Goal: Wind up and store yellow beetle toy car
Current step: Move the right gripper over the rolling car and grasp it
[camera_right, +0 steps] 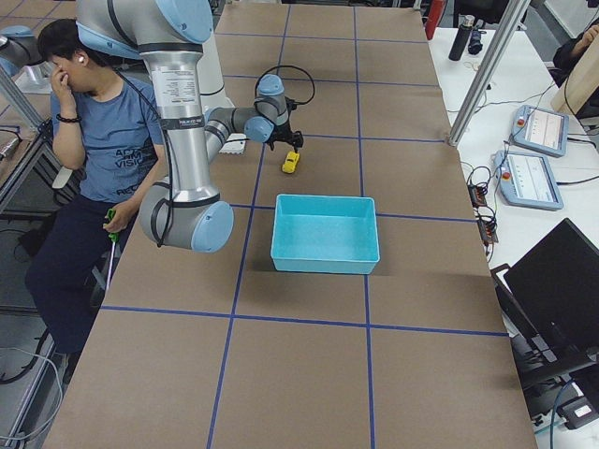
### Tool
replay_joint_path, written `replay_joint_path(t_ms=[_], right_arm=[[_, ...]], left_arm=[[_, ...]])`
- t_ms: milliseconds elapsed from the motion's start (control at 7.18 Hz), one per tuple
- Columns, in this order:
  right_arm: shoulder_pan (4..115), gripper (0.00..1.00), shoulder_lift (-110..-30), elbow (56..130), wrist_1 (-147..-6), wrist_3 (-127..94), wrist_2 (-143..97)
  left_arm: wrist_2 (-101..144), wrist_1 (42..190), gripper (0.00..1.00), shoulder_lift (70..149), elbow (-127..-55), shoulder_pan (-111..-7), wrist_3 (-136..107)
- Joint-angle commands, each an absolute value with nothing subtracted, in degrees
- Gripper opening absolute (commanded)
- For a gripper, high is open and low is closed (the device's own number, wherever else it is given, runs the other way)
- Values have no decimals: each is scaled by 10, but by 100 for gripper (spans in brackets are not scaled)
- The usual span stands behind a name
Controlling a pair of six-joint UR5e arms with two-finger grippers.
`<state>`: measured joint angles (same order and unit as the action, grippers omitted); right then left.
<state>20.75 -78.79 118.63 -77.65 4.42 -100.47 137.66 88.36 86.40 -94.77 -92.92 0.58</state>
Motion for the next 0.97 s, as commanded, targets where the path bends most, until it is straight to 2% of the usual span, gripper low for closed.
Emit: replay_joint_path(t_ms=[0,557,835], right_arm=[[216,100,-785,1166,-773,53,-1005],[221,100,-727,1098,-769,47,-1010],[216,100,-720,1092,-769,43,-1006]], left_arm=[[1375,883,100,860,-952,-931,8],[1375,884,100,859,-948,-931,9],[1375,885,100,860,-951,-931,10]])
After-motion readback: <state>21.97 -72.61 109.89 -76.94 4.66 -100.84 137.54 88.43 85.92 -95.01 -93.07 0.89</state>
